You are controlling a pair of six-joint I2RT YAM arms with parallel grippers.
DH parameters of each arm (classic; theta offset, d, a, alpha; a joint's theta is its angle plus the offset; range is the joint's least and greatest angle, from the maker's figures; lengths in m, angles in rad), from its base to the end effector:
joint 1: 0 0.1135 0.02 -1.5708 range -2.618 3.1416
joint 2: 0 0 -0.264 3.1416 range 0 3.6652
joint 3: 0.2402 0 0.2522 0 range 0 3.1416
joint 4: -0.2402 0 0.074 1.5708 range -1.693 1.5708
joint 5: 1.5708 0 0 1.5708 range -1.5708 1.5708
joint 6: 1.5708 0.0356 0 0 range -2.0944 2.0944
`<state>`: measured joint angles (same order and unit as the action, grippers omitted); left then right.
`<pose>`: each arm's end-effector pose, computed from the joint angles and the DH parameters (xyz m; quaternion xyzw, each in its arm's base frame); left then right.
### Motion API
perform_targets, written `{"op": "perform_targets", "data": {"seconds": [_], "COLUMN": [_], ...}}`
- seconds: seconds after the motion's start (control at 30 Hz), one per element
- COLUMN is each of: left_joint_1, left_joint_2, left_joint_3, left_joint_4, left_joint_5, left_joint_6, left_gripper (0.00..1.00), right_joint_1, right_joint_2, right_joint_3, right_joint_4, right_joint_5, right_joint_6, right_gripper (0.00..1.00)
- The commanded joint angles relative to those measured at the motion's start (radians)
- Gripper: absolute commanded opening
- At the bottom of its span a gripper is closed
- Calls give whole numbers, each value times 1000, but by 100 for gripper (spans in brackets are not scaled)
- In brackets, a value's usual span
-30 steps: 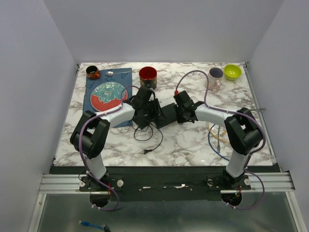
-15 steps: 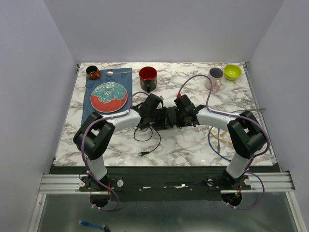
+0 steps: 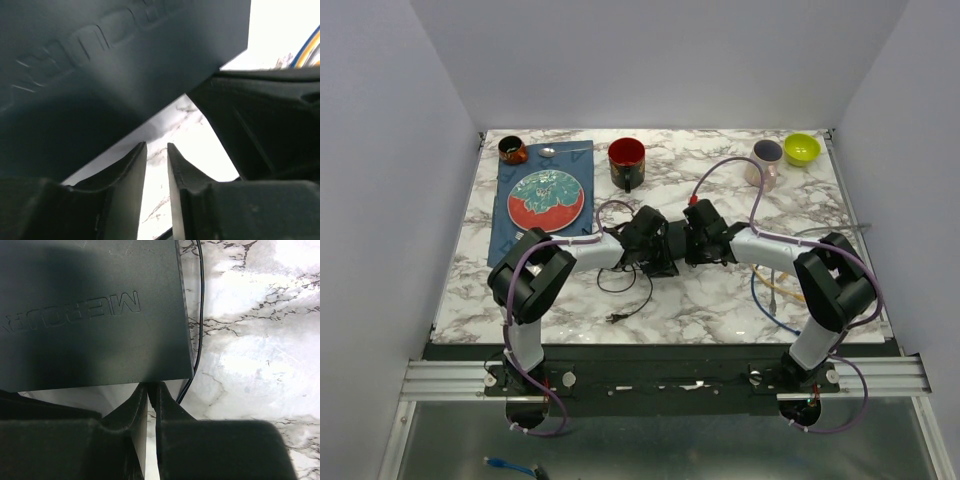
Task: Pull the plug from the switch port
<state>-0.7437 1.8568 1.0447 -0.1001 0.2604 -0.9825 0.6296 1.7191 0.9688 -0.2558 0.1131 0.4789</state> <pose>0.2682 -0.2592 0.1445 -0.0701 0.9366 -0.3235 0.1151 0.2753 0.1956 0.1591 -0.0565 0.9573 0.1002 0.2651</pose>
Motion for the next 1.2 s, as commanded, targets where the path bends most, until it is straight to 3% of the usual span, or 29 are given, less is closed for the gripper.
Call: {"op": "perform_targets", "data": {"seconds": [0.0, 0.3, 0.63, 0.73, 0.83, 0.97, 1.17], "left_joint_1": [6, 18, 6, -2, -2, 0, -11], "left_joint_2": [1, 8, -34, -106, -174, -248, -159], "left_joint_3": [-21, -54, -64, -57, -43, -55, 14], "left_joint_4": [17, 82, 96, 33, -39, -72, -49], "left_joint_5": [-130, -200, -253, -341, -398, -489, -487], "left_joint_6": [-77, -228, -242, -164, -70, -19, 67], "left_gripper": [29, 13, 12, 15, 26, 33, 33], "right_joint_1": [13, 13, 21, 21, 19, 19, 19], "right_joint_2": [1, -15, -35, -39, -47, -52, -46], "right_joint_3": [-48, -93, -166, -167, -162, -156, -148], "right_joint_4": [-19, 23, 53, 55, 58, 64, 67], "right_joint_5": [10, -18, -40, -36, -41, -56, -84], "right_joint_6": [6, -10, -16, -16, -16, -10, 6], "right_gripper": [1, 1, 1, 1, 1, 1, 1]}}
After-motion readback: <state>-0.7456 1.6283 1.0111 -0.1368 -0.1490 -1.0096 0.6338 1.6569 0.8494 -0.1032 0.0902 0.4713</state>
